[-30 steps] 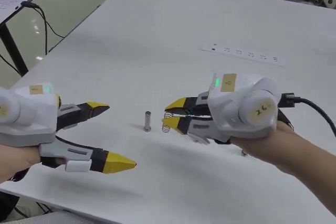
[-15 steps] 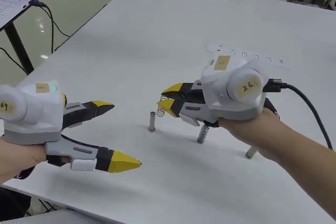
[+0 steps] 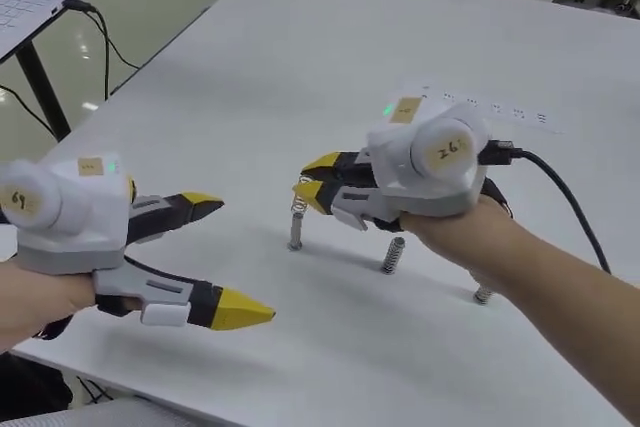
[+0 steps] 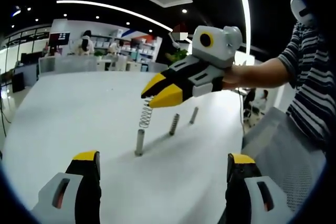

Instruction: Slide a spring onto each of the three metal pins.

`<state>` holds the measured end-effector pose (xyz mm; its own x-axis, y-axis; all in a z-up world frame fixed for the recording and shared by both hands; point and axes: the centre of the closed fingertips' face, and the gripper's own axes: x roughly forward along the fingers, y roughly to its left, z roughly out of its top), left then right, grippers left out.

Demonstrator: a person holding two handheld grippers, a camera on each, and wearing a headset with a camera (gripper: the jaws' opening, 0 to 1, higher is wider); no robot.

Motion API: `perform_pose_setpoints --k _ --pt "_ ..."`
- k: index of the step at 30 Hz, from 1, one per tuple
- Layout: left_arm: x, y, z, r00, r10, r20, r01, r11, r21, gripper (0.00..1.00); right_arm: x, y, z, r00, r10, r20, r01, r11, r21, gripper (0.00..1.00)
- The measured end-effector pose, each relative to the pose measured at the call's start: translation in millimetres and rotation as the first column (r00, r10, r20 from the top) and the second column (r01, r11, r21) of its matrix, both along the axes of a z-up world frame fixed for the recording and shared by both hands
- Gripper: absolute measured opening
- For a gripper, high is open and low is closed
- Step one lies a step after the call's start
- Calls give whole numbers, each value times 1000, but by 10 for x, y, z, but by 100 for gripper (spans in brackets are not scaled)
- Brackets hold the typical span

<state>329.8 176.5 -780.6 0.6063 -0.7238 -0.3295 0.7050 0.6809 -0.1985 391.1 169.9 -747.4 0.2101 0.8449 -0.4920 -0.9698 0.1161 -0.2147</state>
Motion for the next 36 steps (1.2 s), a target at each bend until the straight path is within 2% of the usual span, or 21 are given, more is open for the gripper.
perform_pose_setpoints --k 11,14,19,24,27,36 --pt "5 20 3 1000 11 1 -11 1000 -3 98 33 0 -183 1000 6 1 -6 999 -52 7" --pt "1 11 -2 1000 10 -1 -10 1000 -2 98 42 4 -257 1000 -11 -22 10 998 -60 7" --pt "-9 12 -15 1000 9 -5 -9 1000 3 98 15 10 -352 1000 -6 -19 4 997 -82 8" --pt "-3 12 -17 1000 13 -6 -13 1000 4 98 -6 62 -439 1000 10 -28 -13 993 -118 8" --pt "3 -11 -8 1000 11 -3 -11 1000 2 98 -14 62 -510 1000 23 -13 -25 988 -153 8" --pt "10 -32 -12 1000 8 -5 -8 1000 -3 97 -34 42 -645 999 33 -31 -38 980 -193 8"
